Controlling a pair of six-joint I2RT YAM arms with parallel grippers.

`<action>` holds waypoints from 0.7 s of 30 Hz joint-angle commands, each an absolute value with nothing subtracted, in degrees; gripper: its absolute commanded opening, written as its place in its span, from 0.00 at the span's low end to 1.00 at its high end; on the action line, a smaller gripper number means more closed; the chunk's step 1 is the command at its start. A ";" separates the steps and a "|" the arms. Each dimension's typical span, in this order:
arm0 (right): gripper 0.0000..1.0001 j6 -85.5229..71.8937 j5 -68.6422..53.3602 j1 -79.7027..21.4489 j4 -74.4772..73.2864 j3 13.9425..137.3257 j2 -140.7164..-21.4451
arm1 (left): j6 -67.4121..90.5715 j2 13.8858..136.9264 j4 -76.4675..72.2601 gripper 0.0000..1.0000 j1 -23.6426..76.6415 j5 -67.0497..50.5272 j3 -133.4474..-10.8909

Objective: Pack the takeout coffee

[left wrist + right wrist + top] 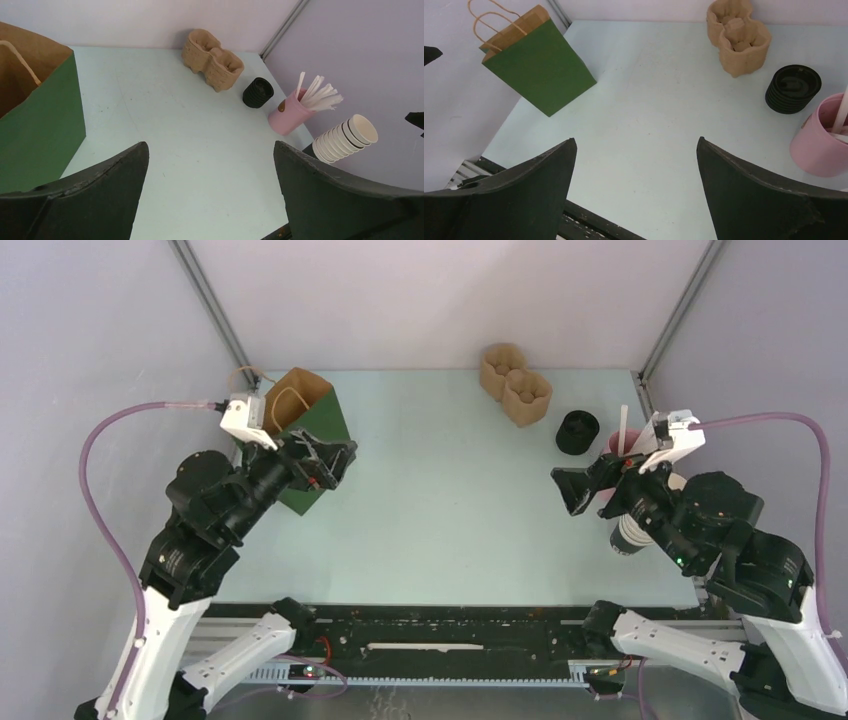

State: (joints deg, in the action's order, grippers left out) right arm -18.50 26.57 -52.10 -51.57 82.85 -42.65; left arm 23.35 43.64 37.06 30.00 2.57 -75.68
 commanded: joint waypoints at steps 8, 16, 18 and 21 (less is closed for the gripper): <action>1.00 -15.98 31.65 -48.75 -57.28 83.68 -54.49 | 18.64 44.55 34.98 1.00 30.50 2.98 -74.95; 0.88 -19.73 36.51 -30.50 -64.44 83.48 -60.09 | 17.93 44.76 32.52 1.00 30.50 -4.24 -70.85; 0.89 -20.87 38.18 -28.81 -66.82 84.13 -58.71 | 18.10 44.30 31.86 1.00 30.50 -5.01 -69.34; 0.87 -24.58 40.95 -22.33 -73.49 85.31 -57.61 | 18.14 44.62 31.18 1.00 30.50 -7.19 -68.32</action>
